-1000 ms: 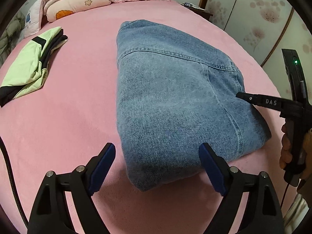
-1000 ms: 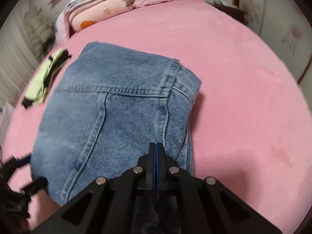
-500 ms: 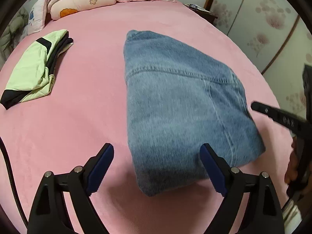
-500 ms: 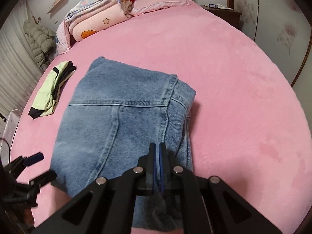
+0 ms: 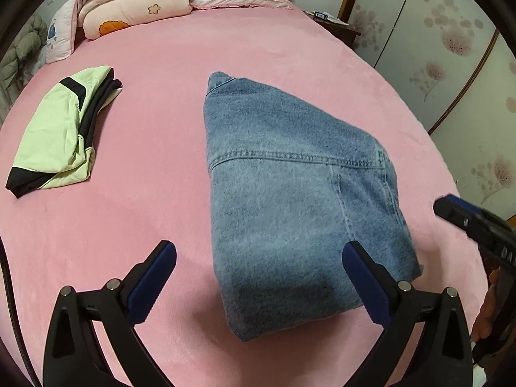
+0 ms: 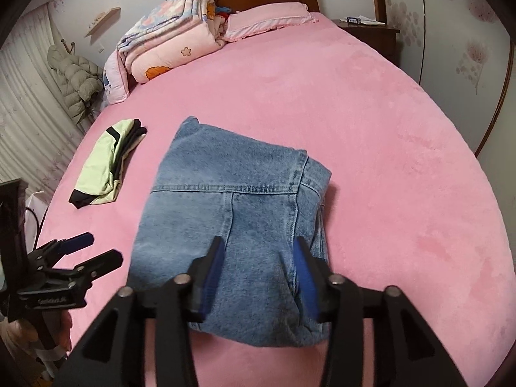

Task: Fold large clothes
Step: 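Grasp the folded jacket with both tools and lift it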

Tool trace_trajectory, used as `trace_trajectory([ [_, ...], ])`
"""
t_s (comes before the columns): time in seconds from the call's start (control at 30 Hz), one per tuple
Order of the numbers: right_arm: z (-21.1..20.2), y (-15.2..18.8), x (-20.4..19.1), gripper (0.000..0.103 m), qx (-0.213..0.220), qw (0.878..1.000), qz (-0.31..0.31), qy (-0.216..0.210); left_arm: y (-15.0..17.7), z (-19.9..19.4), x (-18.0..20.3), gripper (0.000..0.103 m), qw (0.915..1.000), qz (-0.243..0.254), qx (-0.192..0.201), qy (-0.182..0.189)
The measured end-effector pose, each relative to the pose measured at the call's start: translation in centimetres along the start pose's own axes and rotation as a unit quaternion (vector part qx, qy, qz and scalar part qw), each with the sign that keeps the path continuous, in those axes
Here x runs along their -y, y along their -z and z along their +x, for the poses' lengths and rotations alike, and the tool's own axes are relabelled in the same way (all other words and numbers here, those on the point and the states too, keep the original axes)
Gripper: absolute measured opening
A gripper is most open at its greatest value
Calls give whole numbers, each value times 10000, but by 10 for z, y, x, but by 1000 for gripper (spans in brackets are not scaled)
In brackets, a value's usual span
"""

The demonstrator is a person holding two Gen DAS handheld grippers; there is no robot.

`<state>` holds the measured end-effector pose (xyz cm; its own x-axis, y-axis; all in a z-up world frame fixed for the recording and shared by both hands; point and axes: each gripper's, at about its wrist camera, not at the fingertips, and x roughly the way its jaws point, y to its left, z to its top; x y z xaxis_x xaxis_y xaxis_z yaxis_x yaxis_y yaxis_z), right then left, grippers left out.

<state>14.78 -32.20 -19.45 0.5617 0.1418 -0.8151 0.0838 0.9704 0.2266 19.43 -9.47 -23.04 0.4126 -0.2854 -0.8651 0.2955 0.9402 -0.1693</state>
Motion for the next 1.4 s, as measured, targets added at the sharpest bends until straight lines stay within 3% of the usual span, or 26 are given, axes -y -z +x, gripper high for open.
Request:
trace_trajectory([
  [0.07, 0, 2, 0, 63, -34, 10000, -8, -25, -2, -1, 0, 102, 9999, -31, 100, 57],
  [0.17, 9, 6, 5, 65, -193, 9998, -11, 27, -3, 3, -4, 102, 9997, -129, 223, 25],
  [0.3, 28, 13, 20, 66, -419, 9989, 173, 137, -4, 21, -16, 102, 9984, -342, 153, 419],
  [0.43, 53, 16, 42, 66, -679, 9966, 472, 29, -5, 49, -28, 102, 9959, -594, -226, 649],
  [0.67, 105, 12, 79, 66, -1149, 9868, 947, -630, -9, 96, -47, 101, 9871, -955, -723, 1062],
  [0.8, 127, 7, 92, 66, -1200, 9805, 1102, -1096, -12, 118, -51, 98, 9811, -1020, -848, 1406],
  [0.9, 144, 1, 97, 65, -1243, 9701, 1199, -1705, -15, 139, -51, 96, 9743, -1097, -1096, 1632],
  [1.0, 162, -4, 96, 50, -1384, 9600, 1234, -2100, -17, 151, -49, 97, 9689, -1194, -1227, 1785],
  [1.1, 171, -5, 94, 42, -1445, 9558, 1192, -2267, -18, 156, -49, 97, 9675, -1236, -1240, 1827],
  [1.2, 168, -4, 91, 32, -1418, 9567, 1127, -2277, -18, 152, -41, 87, 9750, -998, -1160, 1612],
  [1.27, 161, -6, 84, 29, -1340, 9624, 1012, -2136, -16, 144, -37, 70, 9782, -982, -1041, 1504],
  [1.4, 143, -13, 65, 24, -1110, 9751, 741, -1770, -14, 123, -35, 49, 9810, -1058, -769, 1434],
])
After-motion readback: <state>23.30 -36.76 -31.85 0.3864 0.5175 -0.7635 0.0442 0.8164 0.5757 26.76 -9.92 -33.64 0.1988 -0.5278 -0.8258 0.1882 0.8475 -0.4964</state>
